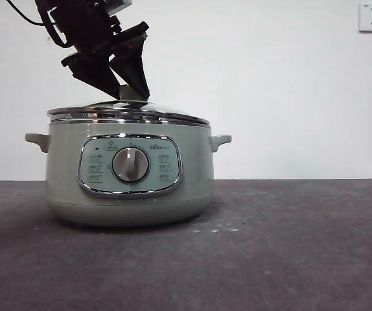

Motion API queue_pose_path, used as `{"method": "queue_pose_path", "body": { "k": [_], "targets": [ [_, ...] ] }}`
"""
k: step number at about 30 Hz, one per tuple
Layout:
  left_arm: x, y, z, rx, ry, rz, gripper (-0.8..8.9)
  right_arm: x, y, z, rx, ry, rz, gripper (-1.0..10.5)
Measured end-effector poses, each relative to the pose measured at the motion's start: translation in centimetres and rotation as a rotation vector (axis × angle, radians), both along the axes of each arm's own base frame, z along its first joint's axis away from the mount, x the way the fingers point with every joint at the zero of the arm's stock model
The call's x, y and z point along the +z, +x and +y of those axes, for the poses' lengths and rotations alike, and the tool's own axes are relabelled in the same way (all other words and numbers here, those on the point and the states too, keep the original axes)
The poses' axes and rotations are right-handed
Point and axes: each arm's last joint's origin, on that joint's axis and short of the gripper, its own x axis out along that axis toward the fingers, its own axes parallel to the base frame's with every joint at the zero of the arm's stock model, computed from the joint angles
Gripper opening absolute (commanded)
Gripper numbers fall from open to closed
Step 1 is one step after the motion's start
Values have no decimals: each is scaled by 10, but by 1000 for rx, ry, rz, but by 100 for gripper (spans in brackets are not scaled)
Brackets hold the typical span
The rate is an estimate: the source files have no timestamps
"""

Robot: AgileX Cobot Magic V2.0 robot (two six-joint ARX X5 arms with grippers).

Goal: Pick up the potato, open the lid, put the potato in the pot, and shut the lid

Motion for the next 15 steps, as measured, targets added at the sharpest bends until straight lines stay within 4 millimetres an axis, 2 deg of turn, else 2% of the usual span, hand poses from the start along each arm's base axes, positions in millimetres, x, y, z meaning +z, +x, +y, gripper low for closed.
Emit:
{"method": "queue_pose_path", "body": {
  "k": [15],
  "targets": [
    [-7, 7, -3, -11, 1, 19, -9, 0, 0, 0, -2, 1, 2, 409]
  ]
}}
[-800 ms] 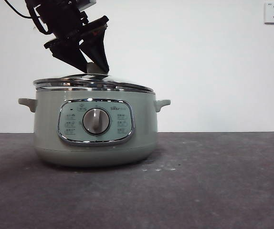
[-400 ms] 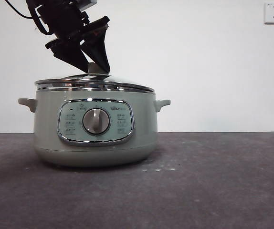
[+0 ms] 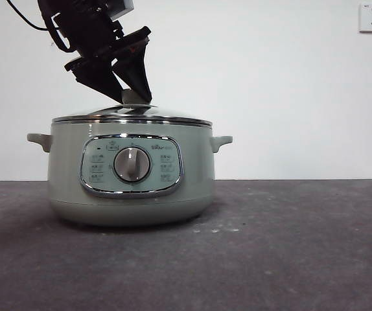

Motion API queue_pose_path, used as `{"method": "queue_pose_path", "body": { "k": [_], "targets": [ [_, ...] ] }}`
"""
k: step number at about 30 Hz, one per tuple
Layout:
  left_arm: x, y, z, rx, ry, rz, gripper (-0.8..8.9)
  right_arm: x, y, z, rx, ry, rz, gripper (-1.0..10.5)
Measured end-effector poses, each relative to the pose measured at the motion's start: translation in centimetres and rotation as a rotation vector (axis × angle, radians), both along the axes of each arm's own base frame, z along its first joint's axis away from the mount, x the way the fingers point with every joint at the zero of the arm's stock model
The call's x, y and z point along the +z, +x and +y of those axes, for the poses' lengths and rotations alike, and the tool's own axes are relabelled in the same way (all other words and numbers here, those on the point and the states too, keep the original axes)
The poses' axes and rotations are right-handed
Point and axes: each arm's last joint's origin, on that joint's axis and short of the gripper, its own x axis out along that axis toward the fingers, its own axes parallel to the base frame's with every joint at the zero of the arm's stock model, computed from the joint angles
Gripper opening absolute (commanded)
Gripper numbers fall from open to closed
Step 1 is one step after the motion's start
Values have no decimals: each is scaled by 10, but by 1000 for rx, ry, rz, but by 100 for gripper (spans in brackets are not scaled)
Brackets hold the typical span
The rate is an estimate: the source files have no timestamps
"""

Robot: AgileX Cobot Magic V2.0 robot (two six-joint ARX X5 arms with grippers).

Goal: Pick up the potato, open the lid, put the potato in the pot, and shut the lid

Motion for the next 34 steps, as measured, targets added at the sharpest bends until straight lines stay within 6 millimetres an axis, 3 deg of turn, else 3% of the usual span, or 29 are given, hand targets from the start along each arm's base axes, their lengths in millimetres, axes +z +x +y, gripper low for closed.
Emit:
{"method": "queue_pose_path", "body": {
  "k": [5, 9, 11, 25, 34],
  "targets": [
    [1, -1, 0, -1, 6, 12, 14, 0, 0, 0, 0, 0, 1, 409],
    [1, -1, 1, 0, 9, 18, 319, 0, 0, 0, -1, 0, 1, 409],
    [1, -1, 1, 0, 8, 17, 390, 0, 0, 0, -2, 1, 1, 409],
    [12, -5, 2, 1, 34, 84, 386, 0, 0, 0, -2, 1, 2, 409],
    [63, -18, 8, 3, 24, 72, 387, 0, 0, 0, -2, 1, 1, 409]
  ]
}}
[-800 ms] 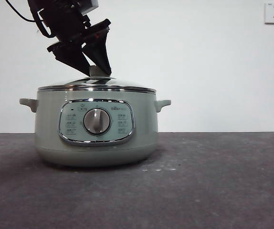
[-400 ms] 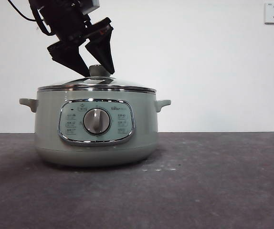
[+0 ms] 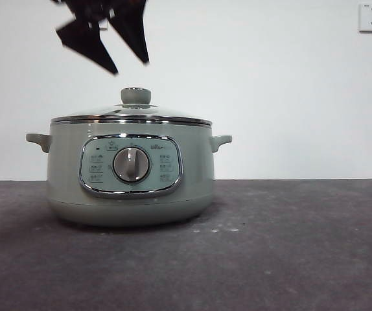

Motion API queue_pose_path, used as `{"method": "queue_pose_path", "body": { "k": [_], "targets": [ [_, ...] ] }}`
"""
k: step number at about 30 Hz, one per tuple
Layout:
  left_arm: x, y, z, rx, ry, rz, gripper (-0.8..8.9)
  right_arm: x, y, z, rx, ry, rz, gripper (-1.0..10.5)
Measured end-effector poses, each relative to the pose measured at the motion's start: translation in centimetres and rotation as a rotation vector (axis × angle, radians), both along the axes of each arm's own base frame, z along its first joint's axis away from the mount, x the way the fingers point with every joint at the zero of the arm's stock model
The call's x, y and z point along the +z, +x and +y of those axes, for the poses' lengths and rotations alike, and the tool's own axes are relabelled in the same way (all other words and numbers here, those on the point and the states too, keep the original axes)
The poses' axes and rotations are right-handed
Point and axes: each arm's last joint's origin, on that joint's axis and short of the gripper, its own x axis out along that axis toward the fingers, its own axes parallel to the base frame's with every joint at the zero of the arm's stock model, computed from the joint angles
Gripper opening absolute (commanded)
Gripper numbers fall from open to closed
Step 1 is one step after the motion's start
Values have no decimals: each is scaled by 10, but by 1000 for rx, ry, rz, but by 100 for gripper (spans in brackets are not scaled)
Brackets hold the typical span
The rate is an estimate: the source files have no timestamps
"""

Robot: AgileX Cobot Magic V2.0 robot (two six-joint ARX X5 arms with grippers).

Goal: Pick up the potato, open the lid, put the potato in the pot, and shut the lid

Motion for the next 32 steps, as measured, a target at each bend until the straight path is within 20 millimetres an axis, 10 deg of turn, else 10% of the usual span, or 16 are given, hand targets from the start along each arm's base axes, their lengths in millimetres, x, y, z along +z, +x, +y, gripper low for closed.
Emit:
{"method": "queue_pose_path", "body": {
  "k": [11, 24, 28, 32],
  "targets": [
    [91, -92, 34, -107, -173, -47, 377, 1, 2, -1, -47, -28, -34, 409],
    [126, -193, 76, -101, -213, -109, 312, 0, 5, 1, -58, -40, -34, 401],
    [129, -201, 79, -99, -224, -124, 22, -1, 8, 3, -59, -48, -23, 153],
    [128, -200, 79, -99, -223, -123, -7, -2, 11, 5, -58, -58, -10, -8]
  ]
}}
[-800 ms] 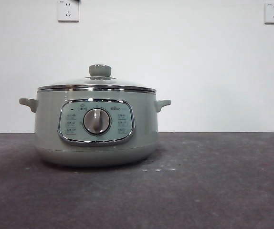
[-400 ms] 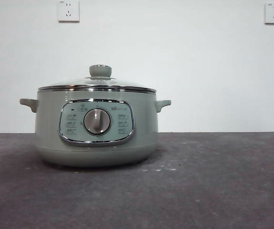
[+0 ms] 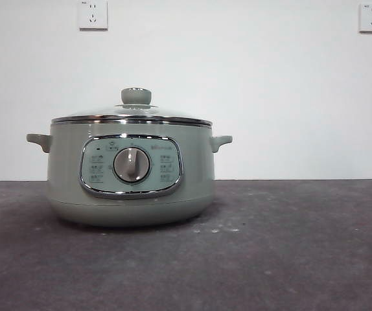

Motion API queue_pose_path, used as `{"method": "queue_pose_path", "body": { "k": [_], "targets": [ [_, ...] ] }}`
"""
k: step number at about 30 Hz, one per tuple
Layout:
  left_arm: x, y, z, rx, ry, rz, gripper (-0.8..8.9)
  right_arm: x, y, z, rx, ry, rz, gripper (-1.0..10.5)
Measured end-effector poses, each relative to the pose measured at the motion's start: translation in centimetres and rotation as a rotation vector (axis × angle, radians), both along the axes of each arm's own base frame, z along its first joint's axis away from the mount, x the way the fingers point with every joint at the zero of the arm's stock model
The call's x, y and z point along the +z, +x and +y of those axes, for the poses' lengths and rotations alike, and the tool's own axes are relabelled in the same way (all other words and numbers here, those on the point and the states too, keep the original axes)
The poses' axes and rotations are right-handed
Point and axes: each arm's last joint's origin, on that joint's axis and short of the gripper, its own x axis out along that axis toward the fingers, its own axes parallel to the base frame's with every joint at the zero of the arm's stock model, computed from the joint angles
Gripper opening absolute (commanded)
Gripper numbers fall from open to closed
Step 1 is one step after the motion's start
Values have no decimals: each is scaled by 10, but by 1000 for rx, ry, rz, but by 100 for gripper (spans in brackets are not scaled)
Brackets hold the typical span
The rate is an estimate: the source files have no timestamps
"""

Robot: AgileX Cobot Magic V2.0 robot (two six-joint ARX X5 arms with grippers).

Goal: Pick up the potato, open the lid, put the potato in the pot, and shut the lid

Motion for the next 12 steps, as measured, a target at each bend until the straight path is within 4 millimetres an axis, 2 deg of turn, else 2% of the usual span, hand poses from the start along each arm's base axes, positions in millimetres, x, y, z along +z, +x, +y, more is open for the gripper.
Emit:
{"method": "queue_pose_path", "body": {
  "k": [12],
  "targets": [
    [-1, 2, -1, 1, 1, 6, -4, -2, 6, 4, -12, -3, 26, 1]
  ]
}}
